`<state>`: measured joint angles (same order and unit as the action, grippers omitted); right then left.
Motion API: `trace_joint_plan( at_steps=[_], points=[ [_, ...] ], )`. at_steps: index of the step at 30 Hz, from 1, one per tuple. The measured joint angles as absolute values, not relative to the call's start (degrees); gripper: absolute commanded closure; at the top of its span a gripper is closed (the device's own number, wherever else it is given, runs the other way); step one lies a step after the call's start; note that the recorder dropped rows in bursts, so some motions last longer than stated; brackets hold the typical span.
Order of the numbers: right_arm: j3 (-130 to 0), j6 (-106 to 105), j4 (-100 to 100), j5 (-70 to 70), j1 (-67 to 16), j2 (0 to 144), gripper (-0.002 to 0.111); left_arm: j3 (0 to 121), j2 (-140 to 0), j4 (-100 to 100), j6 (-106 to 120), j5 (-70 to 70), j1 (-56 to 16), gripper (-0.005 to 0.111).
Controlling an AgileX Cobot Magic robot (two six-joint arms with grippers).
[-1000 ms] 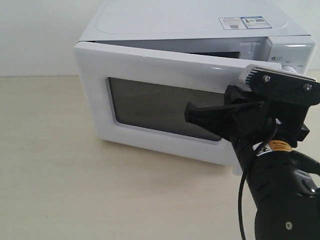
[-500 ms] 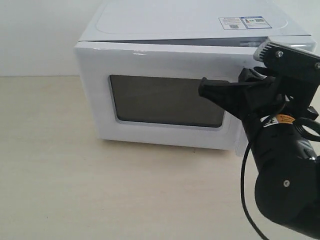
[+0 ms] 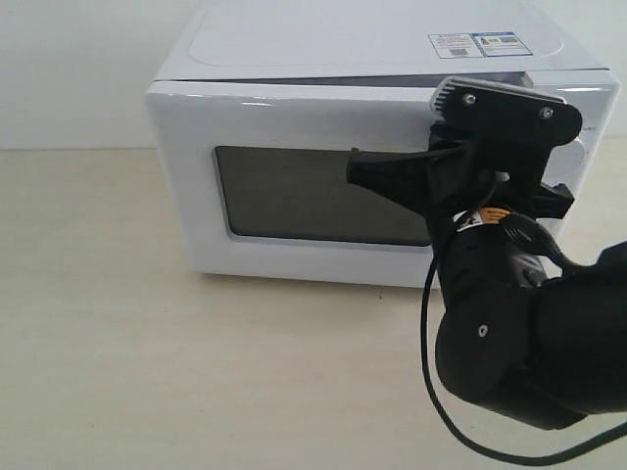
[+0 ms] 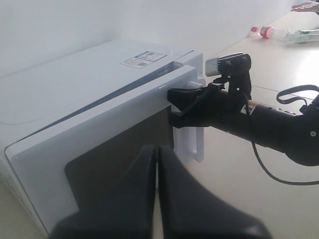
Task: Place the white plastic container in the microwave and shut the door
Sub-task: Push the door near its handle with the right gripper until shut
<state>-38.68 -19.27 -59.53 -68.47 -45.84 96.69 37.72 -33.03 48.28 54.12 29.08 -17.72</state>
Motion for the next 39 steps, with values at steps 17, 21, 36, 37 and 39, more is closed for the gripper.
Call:
trace_joint_plan(
  at_steps=[17, 21, 36, 37, 39],
  points=[
    [-39.4, -20.3, -58.7, -65.6, -41.6, 96.7, 0.109, 37.7, -33.0, 48.4, 54.1, 29.1, -17.7, 0.103],
    [-39.4, -20.6, -58.5, -65.6, -41.5, 96.7, 0.109, 37.7, -33.0, 48.4, 54.1, 29.1, -17.7, 0.103],
    [-41.0, -21.4, -57.2, -63.2, -39.5, 96.7, 0.109, 37.7, -33.0, 48.5, 54.1, 29.0, -17.7, 0.103],
    [-41.5, -21.8, -57.0, -63.1, -39.0, 96.8, 0.109, 37.7, -33.0, 48.5, 54.1, 29.0, -17.7, 0.103],
    [-41.7, -22.5, -56.8, -63.2, -38.7, 96.8, 0.109, 37.7, -33.0, 48.5, 54.1, 29.0, -17.7, 0.103]
  ],
)
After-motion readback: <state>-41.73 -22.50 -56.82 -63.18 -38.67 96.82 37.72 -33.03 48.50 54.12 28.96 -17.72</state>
